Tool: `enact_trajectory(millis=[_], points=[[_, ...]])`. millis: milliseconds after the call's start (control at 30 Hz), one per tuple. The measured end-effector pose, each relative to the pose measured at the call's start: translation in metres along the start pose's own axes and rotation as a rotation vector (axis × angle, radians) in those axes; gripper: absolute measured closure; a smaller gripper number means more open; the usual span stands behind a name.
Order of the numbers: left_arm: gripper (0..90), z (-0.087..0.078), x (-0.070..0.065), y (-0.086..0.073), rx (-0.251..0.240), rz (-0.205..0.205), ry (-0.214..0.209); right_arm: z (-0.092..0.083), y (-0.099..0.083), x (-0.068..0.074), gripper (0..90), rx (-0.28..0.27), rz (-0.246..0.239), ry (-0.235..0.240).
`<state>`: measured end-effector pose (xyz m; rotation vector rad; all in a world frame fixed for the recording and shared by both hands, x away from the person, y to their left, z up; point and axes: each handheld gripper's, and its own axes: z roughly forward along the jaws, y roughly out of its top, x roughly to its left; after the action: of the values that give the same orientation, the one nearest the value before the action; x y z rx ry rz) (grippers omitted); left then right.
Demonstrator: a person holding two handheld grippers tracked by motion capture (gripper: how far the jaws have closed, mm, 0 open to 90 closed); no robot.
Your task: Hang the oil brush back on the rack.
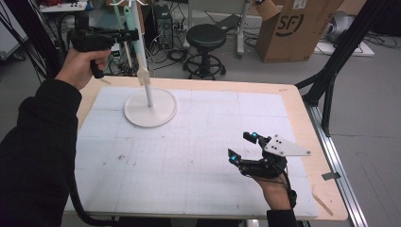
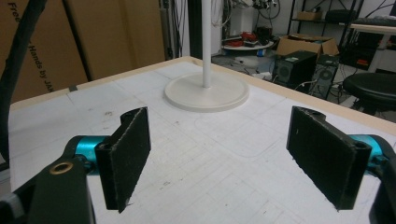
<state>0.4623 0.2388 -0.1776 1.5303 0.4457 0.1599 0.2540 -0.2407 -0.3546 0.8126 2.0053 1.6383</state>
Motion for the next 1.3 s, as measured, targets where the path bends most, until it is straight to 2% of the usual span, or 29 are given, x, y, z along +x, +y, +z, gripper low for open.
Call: enact_trajectory(millis=[133,267,600,733,800,833,933,1000,1067,1300], points=[[83.4,0.003,0.003,0.001,-0.019,0.001,-0.005,0.003,0.001,0.0,20.7,0.007,-0.002,0.008],[83.4,0.005,0.007,0.002,-0.013,-0.002,-0.009,0.004,0.001,-0.001,20.7,0.011,0.005,0.006],[83.3,0.007,0.021,-0.001,-0.02,-0.049,0.02,0.009,0.0,-0.001,20.7,0.01,0.005,0.012],[82.9,0.011,0.02,-0.002,-0.016,-0.058,0.028,0.011,-0.003,-0.001,20.7,0.014,0.015,0.016],[82.2,0.011,0.018,-0.003,-0.011,-0.049,0.034,0.011,-0.004,-0.001,20.7,0.018,0.016,0.01],[79.9,0.011,0.017,-0.003,-0.01,-0.049,0.036,0.012,-0.004,-0.001,20.7,0.019,0.012,0.006],[60.7,0.008,0.01,-0.007,-0.013,-0.05,0.071,0.01,-0.006,-0.003,20.7,0.02,0.009,-0.017],[54.1,0.003,0.005,-0.01,-0.014,-0.043,0.101,0.009,-0.008,-0.005,20.7,0.017,0.015,-0.027],[45.8,-0.005,-0.002,-0.015,-0.04,-0.035,0.135,0.007,-0.009,-0.006,20.7,0.01,0.016,-0.033],[30.7,-0.032,-0.029,-0.037,-0.096,-0.033,0.187,-0.002,-0.022,-0.011,20.6,-0.004,0.043,-0.035]])
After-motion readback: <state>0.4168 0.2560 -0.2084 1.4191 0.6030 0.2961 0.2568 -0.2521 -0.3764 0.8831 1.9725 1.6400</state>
